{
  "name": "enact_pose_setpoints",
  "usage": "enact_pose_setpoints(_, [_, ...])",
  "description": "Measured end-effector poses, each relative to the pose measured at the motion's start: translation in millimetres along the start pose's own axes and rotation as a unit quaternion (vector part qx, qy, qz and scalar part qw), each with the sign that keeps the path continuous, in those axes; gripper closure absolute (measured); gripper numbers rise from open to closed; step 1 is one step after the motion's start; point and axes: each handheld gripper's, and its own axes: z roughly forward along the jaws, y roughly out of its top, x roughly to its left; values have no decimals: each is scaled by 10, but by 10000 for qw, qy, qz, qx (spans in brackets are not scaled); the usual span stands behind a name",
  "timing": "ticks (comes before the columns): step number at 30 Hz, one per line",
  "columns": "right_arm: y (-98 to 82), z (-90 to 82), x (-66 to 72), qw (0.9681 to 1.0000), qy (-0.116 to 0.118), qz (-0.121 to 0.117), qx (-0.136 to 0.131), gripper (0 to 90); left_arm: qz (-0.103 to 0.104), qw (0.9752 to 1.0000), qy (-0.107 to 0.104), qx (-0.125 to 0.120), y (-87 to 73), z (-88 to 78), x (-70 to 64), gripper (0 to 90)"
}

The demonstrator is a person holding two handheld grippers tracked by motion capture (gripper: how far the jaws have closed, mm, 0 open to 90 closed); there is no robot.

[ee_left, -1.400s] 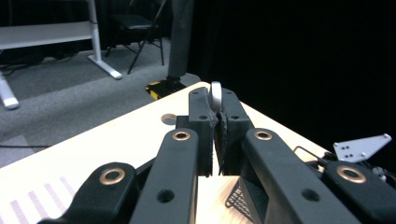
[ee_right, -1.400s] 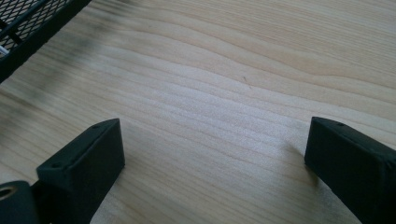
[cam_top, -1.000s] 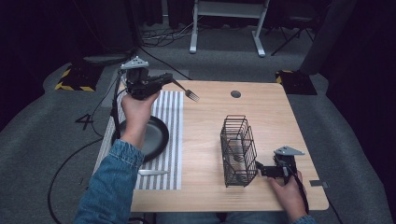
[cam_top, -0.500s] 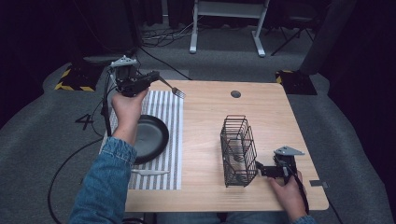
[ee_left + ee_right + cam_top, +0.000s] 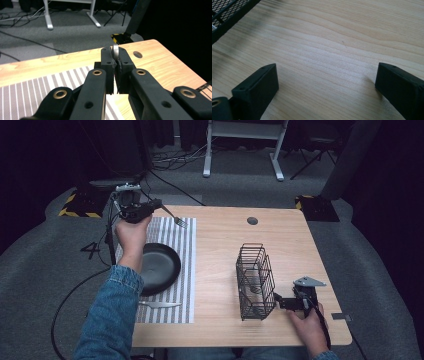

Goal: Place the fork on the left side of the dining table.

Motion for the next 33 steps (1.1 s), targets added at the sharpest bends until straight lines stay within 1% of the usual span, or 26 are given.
enact_pose_setpoints(9, [0, 0, 0, 10000, 0, 0, 0, 47, -327, 9991, 208, 178, -110, 95, 211, 864])
enact_pose_setpoints(11, [0, 0, 0, 10000, 1, 2, 1, 47, -368, 9989, 229, 192, -119, 104, 230, 864])
enact_pose_setpoints(13, [0, 0, 0, 10000, 0, 1, 1, 47, -420, 9983, 311, 252, -147, 136, 289, 864])
enact_pose_setpoints(16, [0, 0, 0, 10000, 0, 0, 0, 47, -526, 9974, 376, 306, -199, 175, 355, 864])
enact_pose_setpoints(17, [0, 0, 0, 10000, 0, 0, 0, 47, -526, 9974, 376, 306, -199, 175, 355, 864])
enact_pose_setpoints(18, [0, 0, 0, 10000, 0, 1, 0, 47, -613, 9969, 372, 333, -240, 200, 404, 864])
enact_pose_setpoints(21, [0, 0, 0, 10000, 0, 1, 1, 47, -669, 9962, 385, 398, -287, 226, 438, 864])
enact_pose_setpoints(25, [0, 0, 0, 10000, 1, 2, 1, 47, -654, 9960, 409, 461, -310, 238, 460, 864])
enact_pose_setpoints(26, [0, 0, 0, 10000, 0, 1, 0, 47, -678, 9956, 441, 480, -322, 240, 474, 864])
enact_pose_setpoints(28, [0, 0, 0, 10000, -1, 1, 1, 47, -696, 9953, 433, 518, -333, 237, 491, 864])
enact_pose_setpoints(31, [0, 0, 0, 10000, 0, 0, 1, 47, -707, 9950, 430, 564, -349, 235, 480, 864])
enact_pose_setpoints(33, [0, 0, 0, 10000, 0, 1, 1, 47, -667, 9951, 428, 591, -351, 238, 473, 864])
